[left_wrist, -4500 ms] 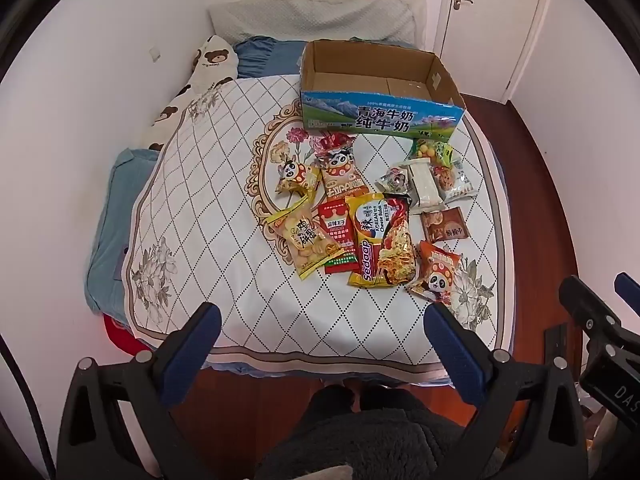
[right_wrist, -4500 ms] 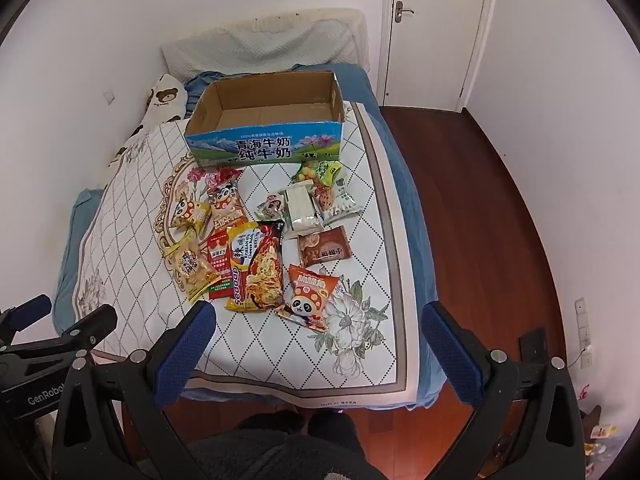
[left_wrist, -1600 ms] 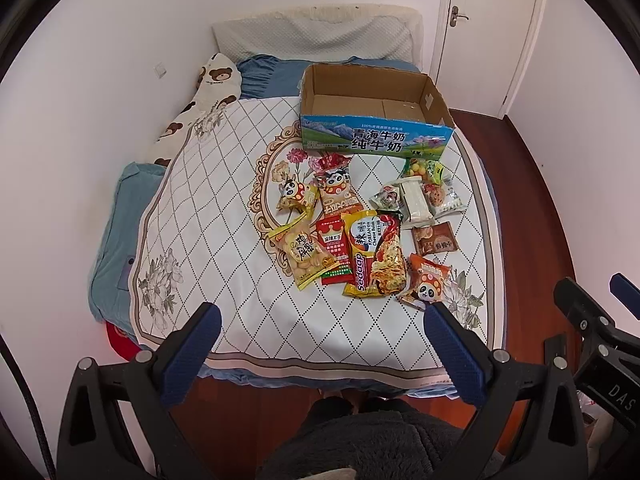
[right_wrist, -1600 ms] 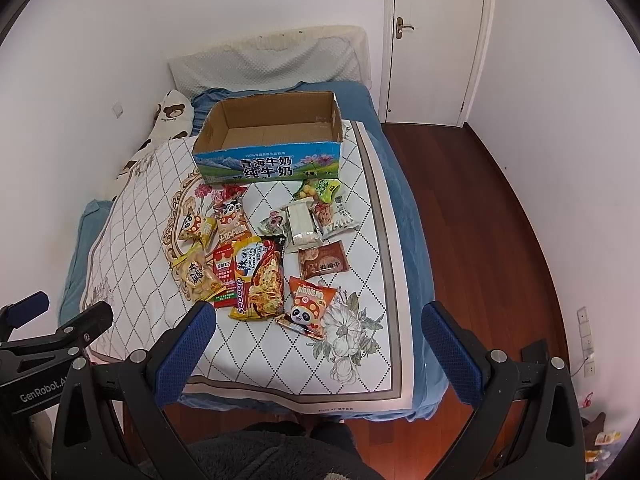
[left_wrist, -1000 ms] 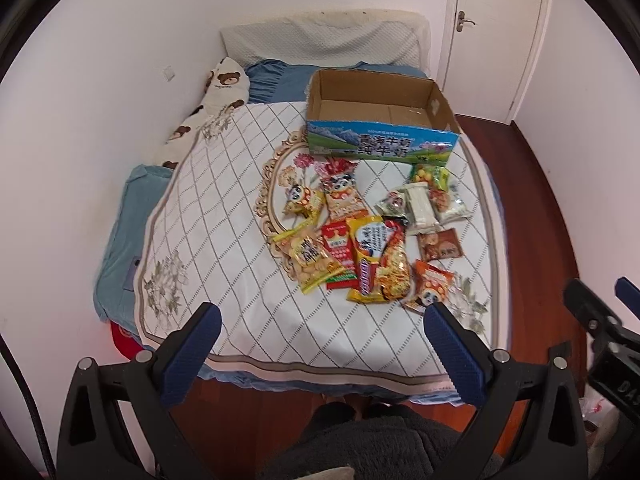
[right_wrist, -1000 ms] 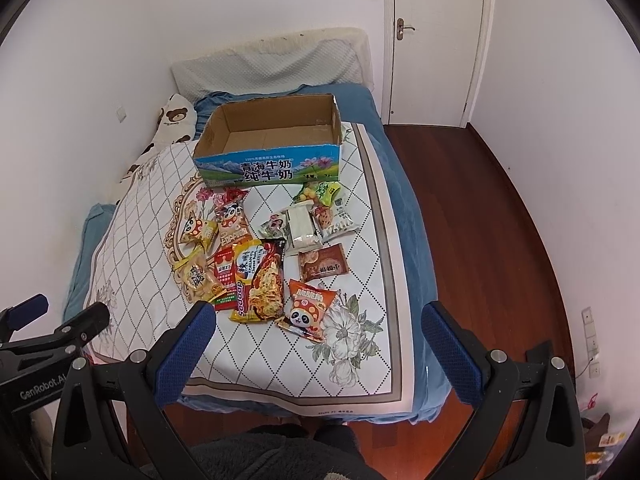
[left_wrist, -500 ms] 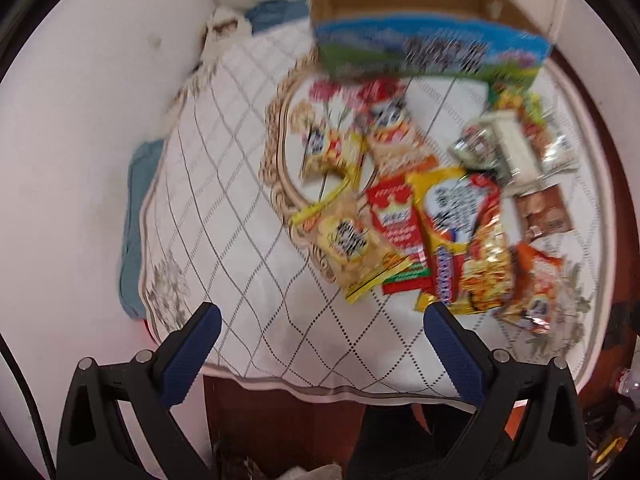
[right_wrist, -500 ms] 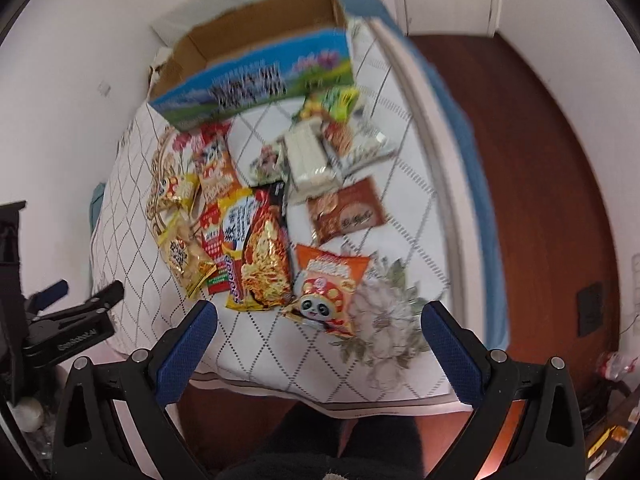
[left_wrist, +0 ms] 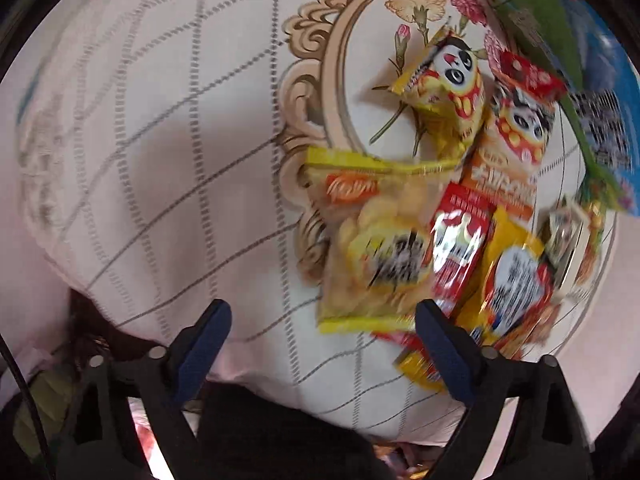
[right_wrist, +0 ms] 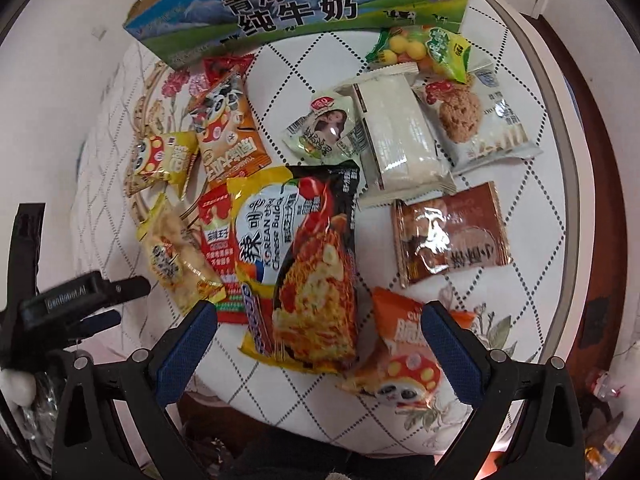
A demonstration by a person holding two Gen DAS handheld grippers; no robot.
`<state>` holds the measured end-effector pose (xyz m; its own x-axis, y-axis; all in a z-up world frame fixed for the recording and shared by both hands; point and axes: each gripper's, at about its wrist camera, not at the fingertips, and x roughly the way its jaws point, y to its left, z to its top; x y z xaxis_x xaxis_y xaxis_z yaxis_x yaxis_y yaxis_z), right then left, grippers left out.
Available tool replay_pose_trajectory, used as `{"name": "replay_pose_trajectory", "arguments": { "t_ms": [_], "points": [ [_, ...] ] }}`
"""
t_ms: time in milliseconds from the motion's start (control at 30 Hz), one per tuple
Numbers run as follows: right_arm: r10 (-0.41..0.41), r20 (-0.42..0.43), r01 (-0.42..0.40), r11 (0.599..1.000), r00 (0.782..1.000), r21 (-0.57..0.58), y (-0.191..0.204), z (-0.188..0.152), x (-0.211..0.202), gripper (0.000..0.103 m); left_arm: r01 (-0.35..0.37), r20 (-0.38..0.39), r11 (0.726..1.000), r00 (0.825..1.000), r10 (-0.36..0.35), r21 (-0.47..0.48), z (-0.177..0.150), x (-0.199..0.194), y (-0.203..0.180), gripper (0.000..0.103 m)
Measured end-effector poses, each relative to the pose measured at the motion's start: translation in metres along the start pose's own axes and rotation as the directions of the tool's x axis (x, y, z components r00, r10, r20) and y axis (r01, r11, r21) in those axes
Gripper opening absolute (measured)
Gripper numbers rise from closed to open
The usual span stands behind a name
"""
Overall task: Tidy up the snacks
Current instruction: 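Grasp the yellow cracker bag with the left gripper while the right grasps the Buldak noodle pack, then carry both packets into the cardboard box and open both grippers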
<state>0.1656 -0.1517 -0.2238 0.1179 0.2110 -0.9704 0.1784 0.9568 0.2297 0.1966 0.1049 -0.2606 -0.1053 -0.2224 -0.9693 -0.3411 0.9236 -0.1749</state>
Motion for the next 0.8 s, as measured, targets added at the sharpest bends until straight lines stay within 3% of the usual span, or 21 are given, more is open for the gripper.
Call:
{"name": "replay_pose_trajectory", "arguments": {
  "t_ms": [67, 100, 233, 300, 400, 433, 467, 533, 667, 800],
  "points": [
    [-0.001, -0.022, 0.002, 0.999, 1.0, 0.035, 0.002, 0.007, 0.01, 0.103, 0.033, -0.007, 0.999, 0.999, -0.033, 0.023, 0.013, 0.011, -0.008, 0.088],
    [-0.004, -0.031, 0.006, 0.999, 1.0, 0.052, 0.003, 0.011, 0.015, 0.103, 0.024, -0.002, 0.998, 1.0, -0.024, 0.059, 0.018, 0.016, -0.015, 0.079],
    [-0.032, -0.08, 0.04, 0.995, 0.996, 0.091, 0.014, 0.021, 0.04, 0.103, -0.032, 0.064, 0.967, 0.998, 0.016, 0.253, 0.023, 0.022, -0.047, 0.066],
    [-0.07, -0.091, 0.077, 0.994, 0.993, 0.077, 0.023, 0.024, 0.05, 0.103, -0.106, 0.117, 0.917, 0.991, 0.065, 0.385, 0.016, 0.02, -0.065, 0.066],
    [-0.094, -0.114, 0.102, 0.993, 0.989, 0.067, 0.033, 0.022, 0.057, 0.103, -0.225, 0.195, 0.796, 0.971, 0.137, 0.562, -0.002, 0.014, -0.086, 0.066],
    [-0.1, -0.127, 0.109, 0.992, 0.987, 0.064, 0.035, 0.021, 0.061, 0.103, -0.247, 0.202, 0.771, 0.967, 0.157, 0.587, -0.005, 0.014, -0.089, 0.066],
    [-0.111, -0.135, 0.12, 0.991, 0.985, 0.061, 0.038, 0.021, 0.064, 0.103, -0.248, 0.189, 0.764, 0.968, 0.166, 0.595, -0.006, 0.015, -0.089, 0.067],
    [-0.134, -0.149, 0.144, 0.988, 0.98, 0.058, 0.041, 0.02, 0.072, 0.101, -0.165, 0.092, 0.808, 0.986, 0.137, 0.566, -0.004, 0.024, -0.082, 0.067],
    [-0.188, -0.167, 0.194, 0.981, 0.968, 0.024, 0.047, 0.018, 0.084, 0.095, -0.041, -0.034, 0.902, 0.998, 0.061, 0.43, 0.005, 0.038, -0.065, 0.068],
    [-0.203, -0.164, 0.203, 0.979, 0.965, -0.014, 0.053, 0.014, 0.091, 0.091, -0.029, -0.024, 0.928, 0.999, 0.041, 0.372, 0.005, 0.028, -0.067, 0.068]
  ]
}}
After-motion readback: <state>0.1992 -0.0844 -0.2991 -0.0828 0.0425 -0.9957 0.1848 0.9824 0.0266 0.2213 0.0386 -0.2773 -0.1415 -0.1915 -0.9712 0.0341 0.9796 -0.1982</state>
